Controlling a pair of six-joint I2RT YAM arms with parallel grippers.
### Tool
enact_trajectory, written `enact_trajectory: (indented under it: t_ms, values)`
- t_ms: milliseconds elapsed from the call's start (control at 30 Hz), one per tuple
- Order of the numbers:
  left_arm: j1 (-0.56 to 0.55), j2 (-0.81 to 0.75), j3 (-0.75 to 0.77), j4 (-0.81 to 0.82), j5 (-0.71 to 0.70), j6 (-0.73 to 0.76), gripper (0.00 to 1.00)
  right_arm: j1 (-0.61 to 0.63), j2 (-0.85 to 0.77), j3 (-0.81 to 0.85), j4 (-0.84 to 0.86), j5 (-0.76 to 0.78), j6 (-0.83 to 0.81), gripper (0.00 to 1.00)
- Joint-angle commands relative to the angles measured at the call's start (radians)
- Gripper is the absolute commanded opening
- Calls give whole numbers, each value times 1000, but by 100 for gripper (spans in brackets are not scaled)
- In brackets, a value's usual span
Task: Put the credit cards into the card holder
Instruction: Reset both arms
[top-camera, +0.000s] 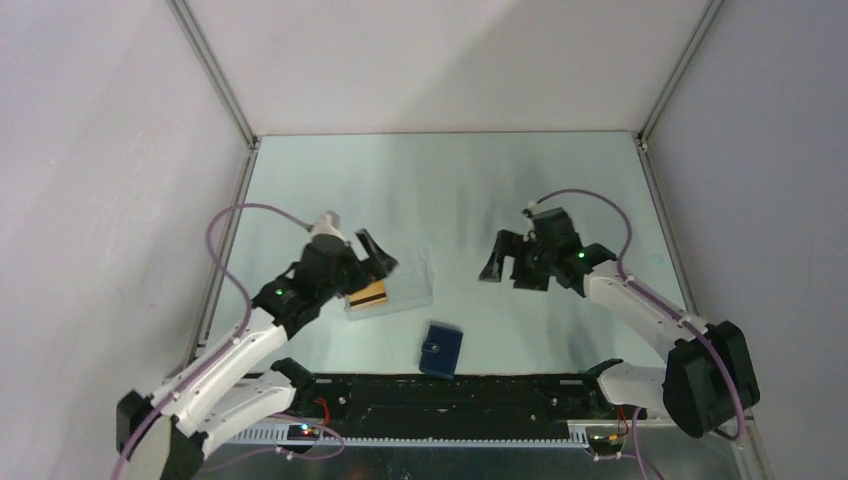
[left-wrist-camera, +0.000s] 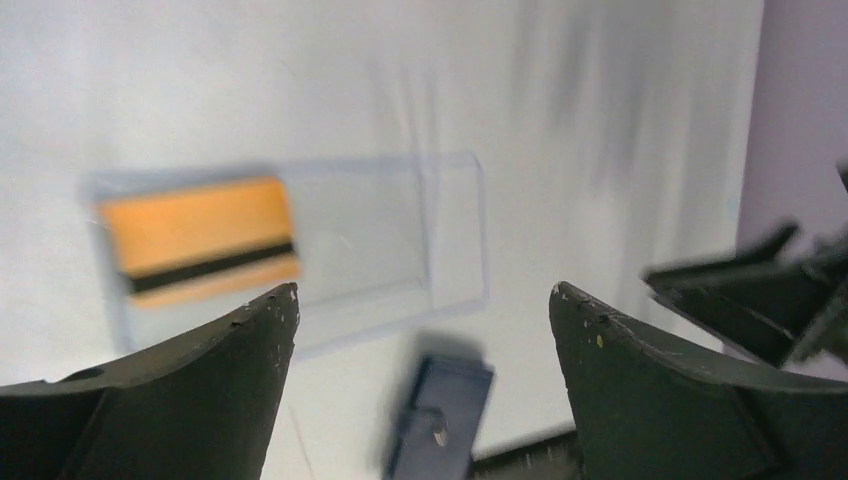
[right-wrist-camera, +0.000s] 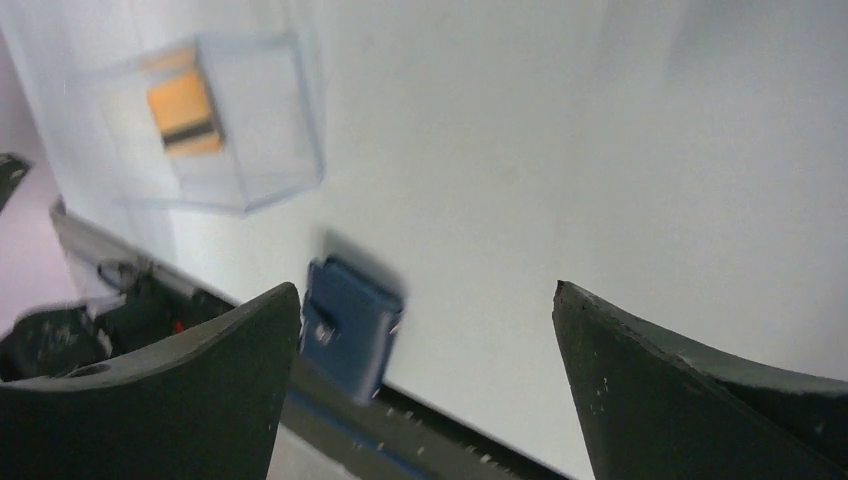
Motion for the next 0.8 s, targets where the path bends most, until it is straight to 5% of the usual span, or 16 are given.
enact_trajectory:
  t_ms: [0, 233, 500, 767]
  values:
    - [230, -78, -18, 91, -23, 227, 100, -165, -76, 2, -3, 115, -178, 99]
    - [473, 44, 2, 293, -175, 445, 100, -409, -138, -83, 211, 207, -271, 99]
    - [530, 139, -154, 630, -452, 535, 100, -423, -247, -414, 737, 605, -399, 99]
    - [586, 265, -222, 864, -510, 668, 100, -429, -142, -547, 1148, 625, -494, 99]
